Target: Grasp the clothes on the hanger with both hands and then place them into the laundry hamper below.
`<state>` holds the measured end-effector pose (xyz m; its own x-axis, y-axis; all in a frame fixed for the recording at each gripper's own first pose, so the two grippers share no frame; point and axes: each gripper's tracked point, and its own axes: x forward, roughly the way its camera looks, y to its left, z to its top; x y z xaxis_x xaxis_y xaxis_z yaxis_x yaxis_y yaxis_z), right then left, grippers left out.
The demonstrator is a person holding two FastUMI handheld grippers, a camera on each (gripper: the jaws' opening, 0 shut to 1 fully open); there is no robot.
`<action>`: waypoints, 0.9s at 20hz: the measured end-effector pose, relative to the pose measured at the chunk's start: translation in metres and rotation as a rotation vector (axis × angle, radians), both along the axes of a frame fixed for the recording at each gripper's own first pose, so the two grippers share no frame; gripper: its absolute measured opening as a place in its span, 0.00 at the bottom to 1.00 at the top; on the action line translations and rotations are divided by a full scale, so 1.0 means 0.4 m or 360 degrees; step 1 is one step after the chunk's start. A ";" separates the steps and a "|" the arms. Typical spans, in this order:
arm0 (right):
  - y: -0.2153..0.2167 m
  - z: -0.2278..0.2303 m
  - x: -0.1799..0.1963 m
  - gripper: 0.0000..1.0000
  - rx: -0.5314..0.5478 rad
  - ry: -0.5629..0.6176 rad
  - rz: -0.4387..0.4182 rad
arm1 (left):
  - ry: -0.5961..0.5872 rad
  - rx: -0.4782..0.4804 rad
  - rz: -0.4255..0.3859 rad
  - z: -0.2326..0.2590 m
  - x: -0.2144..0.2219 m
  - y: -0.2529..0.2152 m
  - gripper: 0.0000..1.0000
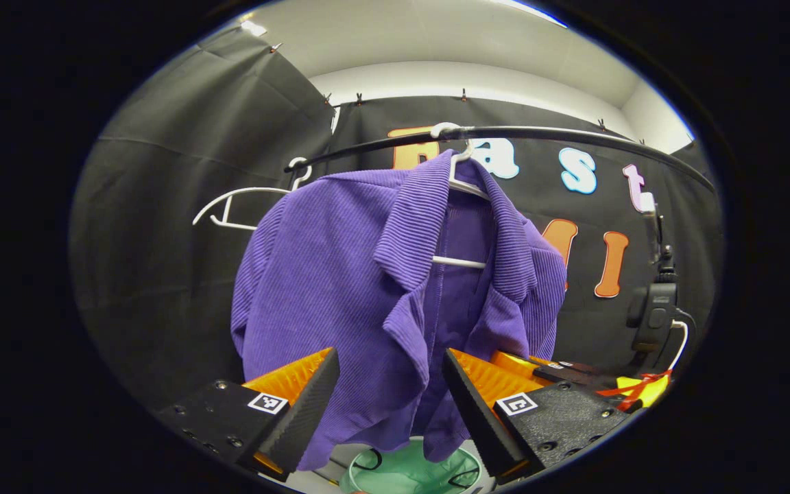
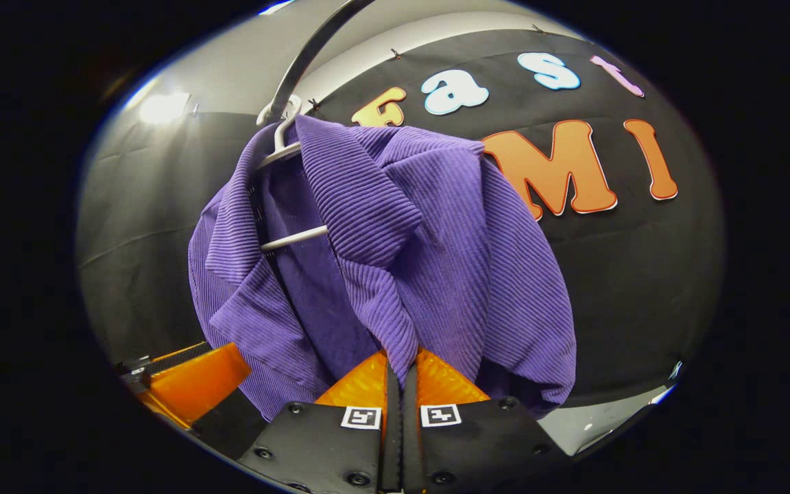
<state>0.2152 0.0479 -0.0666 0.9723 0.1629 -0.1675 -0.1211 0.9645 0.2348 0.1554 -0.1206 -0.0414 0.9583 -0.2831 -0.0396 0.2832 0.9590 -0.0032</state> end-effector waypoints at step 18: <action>-0.140 0.064 0.048 0.08 0.0400 0.0088 0.0087 | 0.0082 0.0023 0.0015 -0.028 0.125 0.019 0.00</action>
<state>0.2344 -0.0081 -0.0410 0.9514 0.2581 -0.1678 -0.1517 0.8673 0.4741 0.2055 -0.1131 -0.0525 0.9575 -0.2731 -0.0928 0.2739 0.9617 -0.0040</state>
